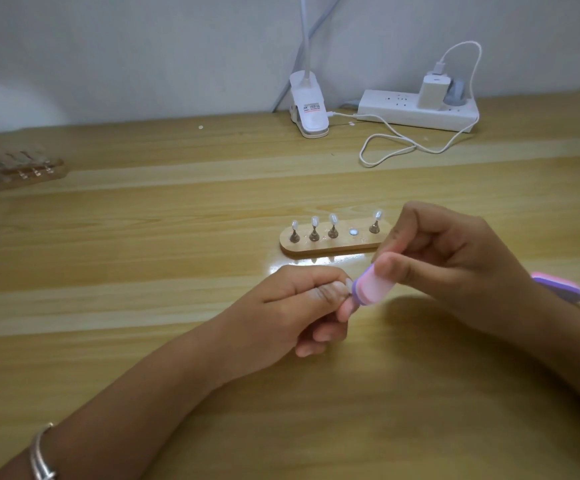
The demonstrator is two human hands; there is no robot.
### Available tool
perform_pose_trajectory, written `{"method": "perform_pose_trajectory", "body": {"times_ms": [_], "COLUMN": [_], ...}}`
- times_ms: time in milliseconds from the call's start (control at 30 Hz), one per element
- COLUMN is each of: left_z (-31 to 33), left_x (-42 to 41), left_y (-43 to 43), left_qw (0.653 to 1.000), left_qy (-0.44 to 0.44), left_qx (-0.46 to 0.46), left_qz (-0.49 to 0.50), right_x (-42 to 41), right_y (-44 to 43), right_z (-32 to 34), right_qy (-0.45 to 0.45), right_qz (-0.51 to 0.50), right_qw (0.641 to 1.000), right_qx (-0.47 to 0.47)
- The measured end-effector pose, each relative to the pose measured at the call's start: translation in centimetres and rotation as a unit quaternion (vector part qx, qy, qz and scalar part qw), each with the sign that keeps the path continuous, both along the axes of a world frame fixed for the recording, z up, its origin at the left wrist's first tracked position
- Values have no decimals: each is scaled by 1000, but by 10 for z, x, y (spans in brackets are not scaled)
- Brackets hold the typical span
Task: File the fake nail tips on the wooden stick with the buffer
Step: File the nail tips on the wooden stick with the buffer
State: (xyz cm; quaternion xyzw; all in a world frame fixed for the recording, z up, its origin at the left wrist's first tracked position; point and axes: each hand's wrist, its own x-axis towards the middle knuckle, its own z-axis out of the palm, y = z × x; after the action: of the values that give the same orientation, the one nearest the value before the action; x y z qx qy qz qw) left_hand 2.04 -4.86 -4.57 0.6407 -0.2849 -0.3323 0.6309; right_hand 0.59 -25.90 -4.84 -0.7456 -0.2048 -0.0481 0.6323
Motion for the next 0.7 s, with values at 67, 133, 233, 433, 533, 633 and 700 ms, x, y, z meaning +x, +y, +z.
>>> {"method": "perform_pose_trajectory", "body": {"times_ms": [67, 133, 233, 433, 533, 633, 700], "left_z": [0, -1, 0, 0, 0, -2, -1], "left_x": [0, -1, 0, 0, 0, 0, 0], "left_y": [0, 0, 0, -1, -1, -1, -1], "left_qw": [1000, 1000, 1000, 1000, 1000, 1000, 1000], "left_qy": [-4, -7, 3, 4, 5, 8, 6], "left_qx": [1, 0, -3, -2, -3, -5, -6], "left_qz": [-1, 2, 1, 5, 1, 5, 5], "right_x": [-3, -5, 0, 0, 2, -3, 0], "right_y": [3, 6, 0, 2, -1, 5, 1], "right_z": [-2, -2, 0, 0, 0, -3, -1], "right_qy": [-2, -21, -14, -24, -12, -29, -23], "right_qz": [10, 21, -1, 16, 7, 27, 16], "right_qw": [1000, 999, 1000, 999, 1000, 998, 999], "right_qx": [-5, -34, -10, -32, -3, -40, -35]}}
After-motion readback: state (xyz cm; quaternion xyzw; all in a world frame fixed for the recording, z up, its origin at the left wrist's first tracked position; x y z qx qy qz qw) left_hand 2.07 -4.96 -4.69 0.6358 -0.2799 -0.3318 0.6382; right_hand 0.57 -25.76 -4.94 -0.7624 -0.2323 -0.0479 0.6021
